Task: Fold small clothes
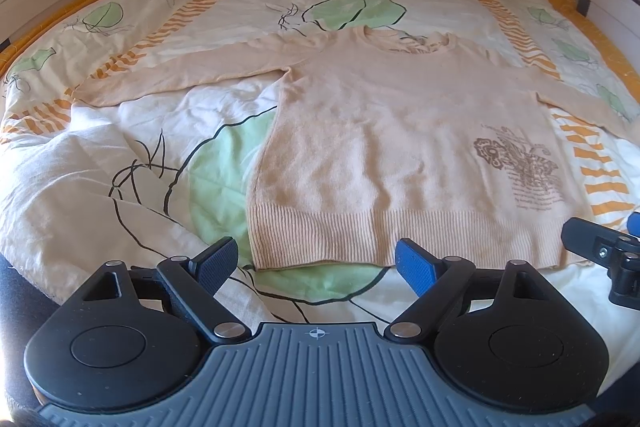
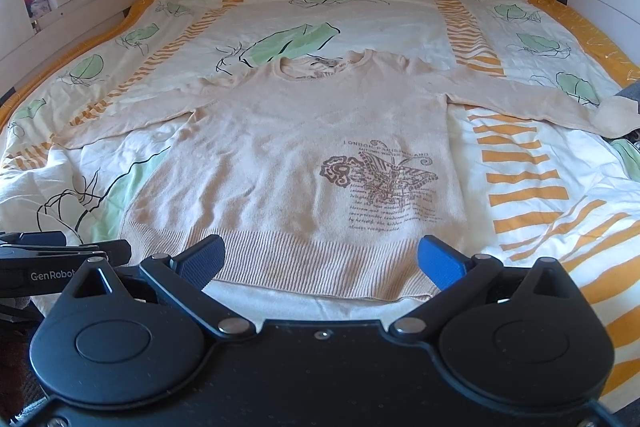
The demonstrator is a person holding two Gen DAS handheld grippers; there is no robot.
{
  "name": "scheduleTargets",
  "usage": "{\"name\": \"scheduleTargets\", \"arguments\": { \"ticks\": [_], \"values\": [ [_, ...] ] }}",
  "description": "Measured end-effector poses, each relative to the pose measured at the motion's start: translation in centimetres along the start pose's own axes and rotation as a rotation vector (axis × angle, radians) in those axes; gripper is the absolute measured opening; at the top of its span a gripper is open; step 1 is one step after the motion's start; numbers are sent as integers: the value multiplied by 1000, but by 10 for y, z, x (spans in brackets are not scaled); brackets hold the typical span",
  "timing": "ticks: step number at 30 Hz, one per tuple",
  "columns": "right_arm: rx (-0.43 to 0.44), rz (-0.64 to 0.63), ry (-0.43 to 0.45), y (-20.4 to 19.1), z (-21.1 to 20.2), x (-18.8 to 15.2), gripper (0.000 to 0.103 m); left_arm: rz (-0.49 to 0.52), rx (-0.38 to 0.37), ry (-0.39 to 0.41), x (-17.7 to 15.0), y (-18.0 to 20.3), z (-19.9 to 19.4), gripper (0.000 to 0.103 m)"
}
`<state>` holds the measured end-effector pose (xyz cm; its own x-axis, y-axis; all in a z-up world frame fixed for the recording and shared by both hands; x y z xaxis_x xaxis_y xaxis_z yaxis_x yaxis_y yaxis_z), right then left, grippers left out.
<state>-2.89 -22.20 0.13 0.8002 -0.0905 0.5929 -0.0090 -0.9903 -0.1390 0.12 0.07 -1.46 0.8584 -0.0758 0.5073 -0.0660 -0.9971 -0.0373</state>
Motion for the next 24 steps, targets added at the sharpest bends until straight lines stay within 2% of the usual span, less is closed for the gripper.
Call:
{"name": "scheduleTargets", "arguments": {
  "ticks": [24],
  "values": [
    [-1, 0, -6, 1, 1, 0, 102, 5, -5, -15, 0, -1, 5, 86]
  ]
}}
Point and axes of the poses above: each gripper's, at about its wrist camera, not at the fingertips, and z roughly the way its jaws point, y to its right, x to its top, the point moved 1 cm from there along z, roughly the way its jaws point, and after that the axes turned 8 degrees about -y, right-handed, at the moved point
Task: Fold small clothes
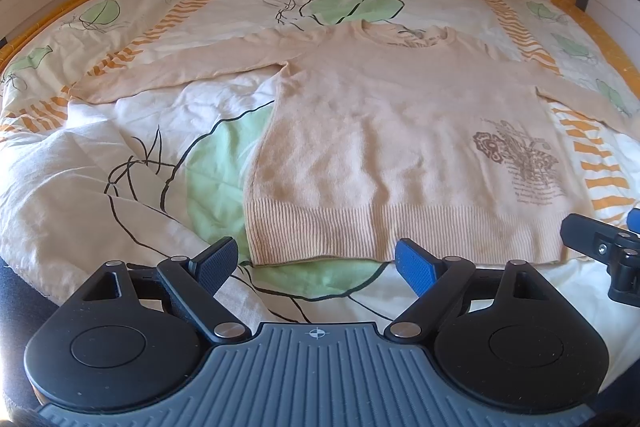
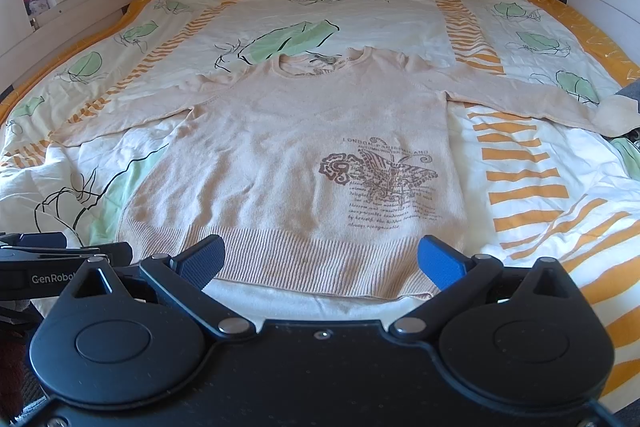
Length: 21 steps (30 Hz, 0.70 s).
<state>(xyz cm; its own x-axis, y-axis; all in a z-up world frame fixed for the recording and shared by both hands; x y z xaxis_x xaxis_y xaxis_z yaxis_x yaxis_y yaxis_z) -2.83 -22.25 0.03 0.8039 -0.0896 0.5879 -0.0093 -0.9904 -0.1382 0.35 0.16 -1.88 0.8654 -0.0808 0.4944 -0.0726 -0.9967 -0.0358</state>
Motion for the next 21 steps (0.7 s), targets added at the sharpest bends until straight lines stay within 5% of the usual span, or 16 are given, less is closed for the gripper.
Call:
{"name": "scheduleTargets", "arguments": {
  "ticks": [21],
  "values": [
    [-6, 4, 5, 2, -1, -1, 102, -5, 0, -26, 0, 0, 3, 86]
  ]
}}
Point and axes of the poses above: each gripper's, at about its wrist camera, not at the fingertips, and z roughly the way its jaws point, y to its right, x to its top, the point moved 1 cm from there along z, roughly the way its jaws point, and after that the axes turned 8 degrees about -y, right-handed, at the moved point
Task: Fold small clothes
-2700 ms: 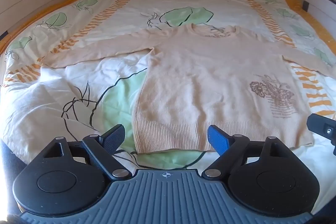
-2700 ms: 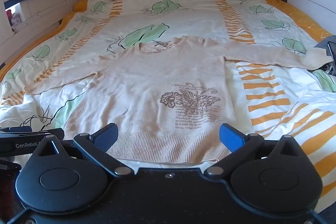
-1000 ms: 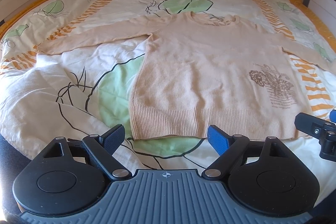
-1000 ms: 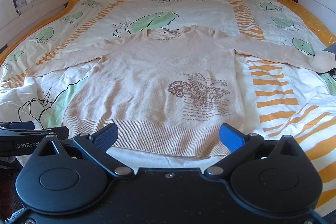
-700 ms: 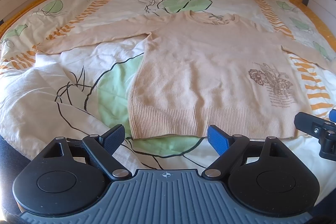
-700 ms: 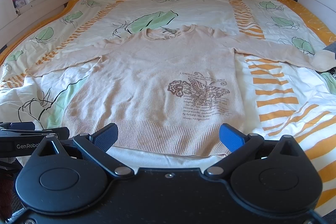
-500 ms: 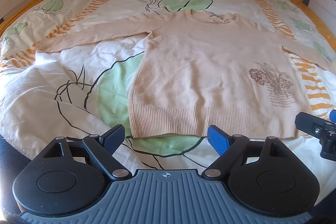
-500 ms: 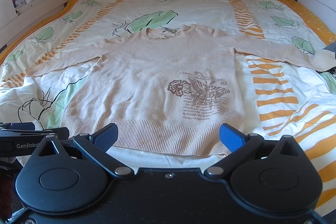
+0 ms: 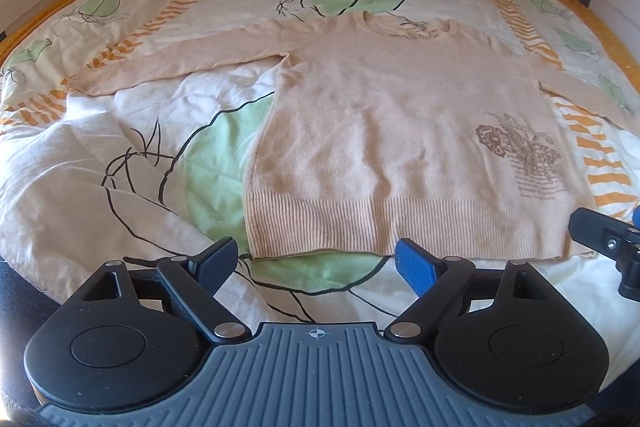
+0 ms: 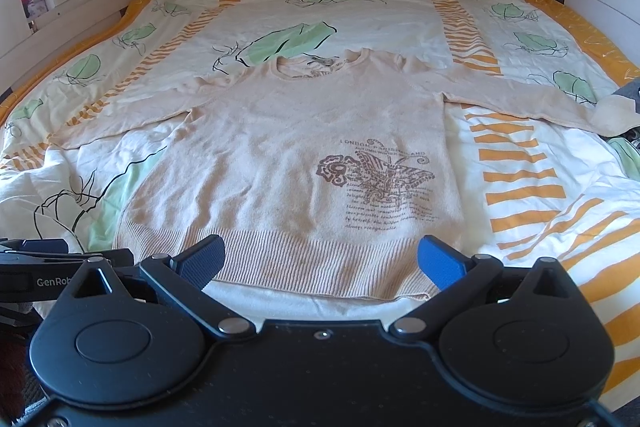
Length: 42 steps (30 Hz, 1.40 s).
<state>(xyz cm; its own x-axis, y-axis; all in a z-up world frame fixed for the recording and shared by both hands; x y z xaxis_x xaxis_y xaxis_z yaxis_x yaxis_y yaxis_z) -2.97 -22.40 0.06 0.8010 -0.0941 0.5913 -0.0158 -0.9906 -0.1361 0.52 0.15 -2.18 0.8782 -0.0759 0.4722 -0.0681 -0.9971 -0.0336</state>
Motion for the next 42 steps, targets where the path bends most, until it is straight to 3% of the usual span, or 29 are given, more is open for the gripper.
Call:
{"name": "scheduleTargets", "arguments": {
  "ticks": [28, 35, 42],
  "values": [
    [-9, -8, -15, -1, 6, 6, 102, -2, 0, -15, 4, 2, 5, 86],
    [-20, -13, -36, 6, 20, 18, 102, 2, -4, -27, 22, 2, 16, 86],
    [-64, -1, -24, 31, 39, 53, 102, 4, 13, 1, 58, 4, 29, 86]
  ]
}}
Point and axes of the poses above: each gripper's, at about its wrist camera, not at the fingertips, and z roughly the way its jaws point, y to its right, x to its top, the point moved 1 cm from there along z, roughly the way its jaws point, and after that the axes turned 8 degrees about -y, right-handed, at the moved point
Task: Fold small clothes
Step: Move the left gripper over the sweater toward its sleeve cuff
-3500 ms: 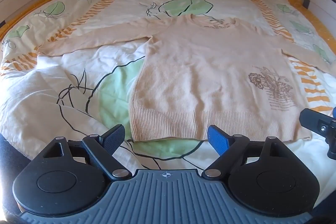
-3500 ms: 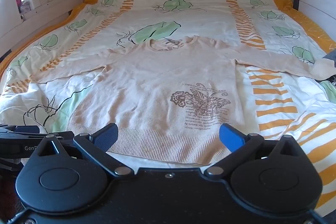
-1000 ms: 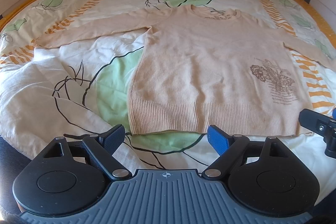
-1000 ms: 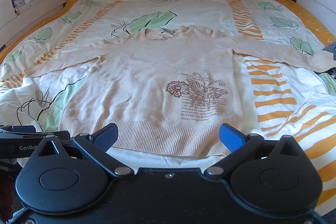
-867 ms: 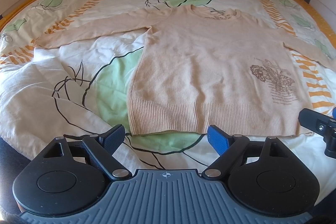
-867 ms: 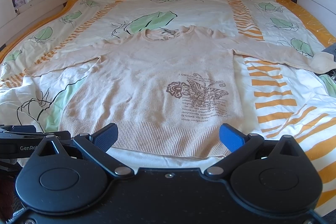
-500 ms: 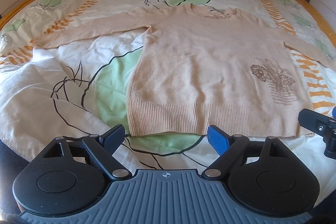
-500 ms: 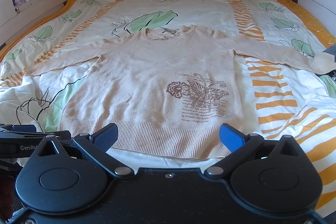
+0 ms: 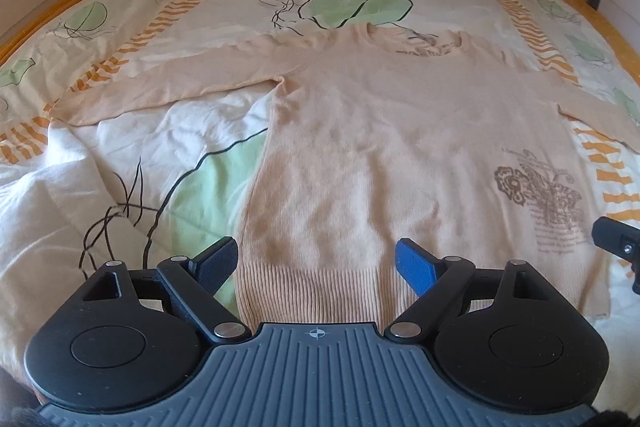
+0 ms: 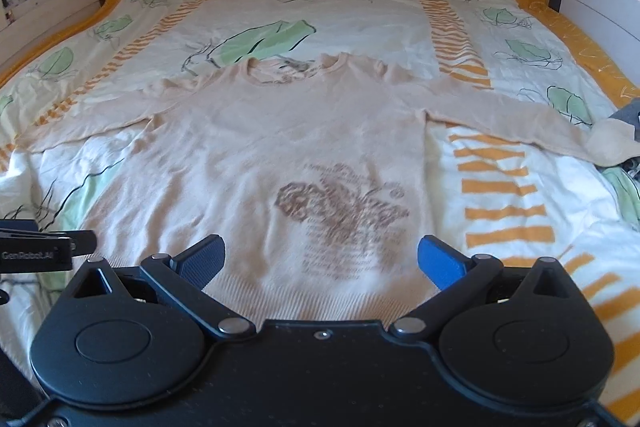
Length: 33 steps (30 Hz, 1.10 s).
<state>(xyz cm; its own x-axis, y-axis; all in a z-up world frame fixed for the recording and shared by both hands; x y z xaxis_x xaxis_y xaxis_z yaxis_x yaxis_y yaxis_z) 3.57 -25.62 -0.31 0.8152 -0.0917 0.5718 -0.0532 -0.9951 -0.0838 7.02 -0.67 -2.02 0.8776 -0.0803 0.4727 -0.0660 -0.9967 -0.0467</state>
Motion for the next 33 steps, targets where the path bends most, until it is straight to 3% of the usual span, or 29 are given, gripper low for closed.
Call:
{"name": "scheduleTargets", "arguments": {
  "ticks": [10, 16, 21, 28, 33],
  "values": [
    [-43, 82, -67, 36, 69, 46, 102, 40, 32, 10, 57, 10, 45, 86],
    [-82, 76, -126, 41, 112, 57, 102, -3, 43, -13, 80, -6, 79, 85],
    [-110, 65, -222, 39, 143, 51, 102, -39, 86, -27, 86, -33, 99, 85],
    [-67, 87, -198, 47, 145, 43, 103, -57, 168, -84, 84, -62, 124, 86],
    [-61, 89, -169, 46, 145, 40, 103, -134, 101, -67, 75, -72, 132, 90]
  ]
}}
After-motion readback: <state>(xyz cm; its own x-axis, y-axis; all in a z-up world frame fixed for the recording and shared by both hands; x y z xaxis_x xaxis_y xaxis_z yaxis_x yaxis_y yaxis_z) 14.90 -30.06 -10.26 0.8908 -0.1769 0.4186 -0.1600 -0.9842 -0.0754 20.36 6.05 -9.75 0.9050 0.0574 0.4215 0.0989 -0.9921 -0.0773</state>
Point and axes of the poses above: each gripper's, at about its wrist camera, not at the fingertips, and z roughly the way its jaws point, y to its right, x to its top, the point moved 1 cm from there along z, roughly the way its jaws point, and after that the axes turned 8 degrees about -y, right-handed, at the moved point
